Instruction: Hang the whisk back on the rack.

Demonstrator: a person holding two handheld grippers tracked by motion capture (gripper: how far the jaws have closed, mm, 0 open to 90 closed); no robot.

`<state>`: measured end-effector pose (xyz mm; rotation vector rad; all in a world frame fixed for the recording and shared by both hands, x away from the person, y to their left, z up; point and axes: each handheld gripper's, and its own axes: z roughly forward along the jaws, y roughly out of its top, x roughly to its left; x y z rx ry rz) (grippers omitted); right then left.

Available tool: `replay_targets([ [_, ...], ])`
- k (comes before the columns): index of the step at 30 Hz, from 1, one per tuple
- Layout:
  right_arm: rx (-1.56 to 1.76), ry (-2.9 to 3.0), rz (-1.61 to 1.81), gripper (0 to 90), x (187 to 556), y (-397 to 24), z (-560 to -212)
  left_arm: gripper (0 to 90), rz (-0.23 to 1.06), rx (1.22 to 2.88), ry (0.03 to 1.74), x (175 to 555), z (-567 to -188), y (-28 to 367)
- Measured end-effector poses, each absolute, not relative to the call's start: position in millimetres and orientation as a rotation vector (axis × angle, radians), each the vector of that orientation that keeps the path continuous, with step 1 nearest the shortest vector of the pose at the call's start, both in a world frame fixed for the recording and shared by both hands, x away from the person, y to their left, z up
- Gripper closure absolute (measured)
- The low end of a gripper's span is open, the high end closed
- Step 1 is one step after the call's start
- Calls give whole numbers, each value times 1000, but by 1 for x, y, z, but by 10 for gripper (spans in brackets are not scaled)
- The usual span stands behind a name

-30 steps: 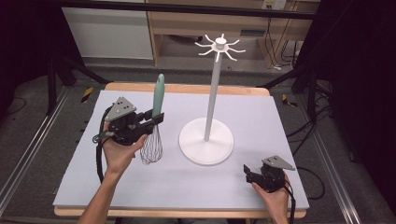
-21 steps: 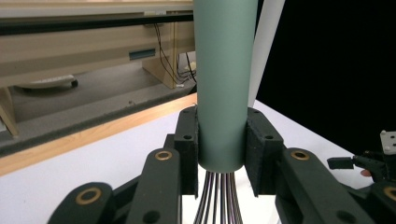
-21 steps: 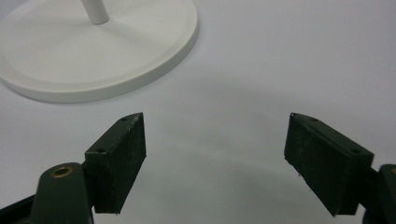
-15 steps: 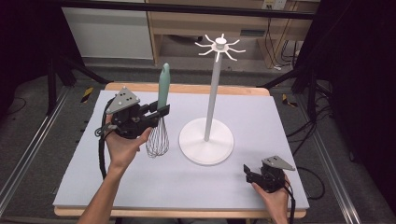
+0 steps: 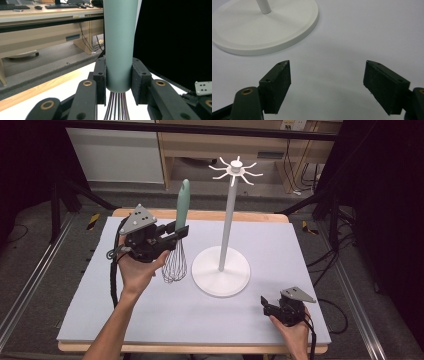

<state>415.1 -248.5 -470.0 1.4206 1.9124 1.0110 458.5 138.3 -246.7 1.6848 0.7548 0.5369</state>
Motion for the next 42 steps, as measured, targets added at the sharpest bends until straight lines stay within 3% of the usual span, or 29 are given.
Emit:
replay_targets([
  [42,1423,1912,1015,238,415,-250,-469,688,559,1740,706,479,-227,97],
])
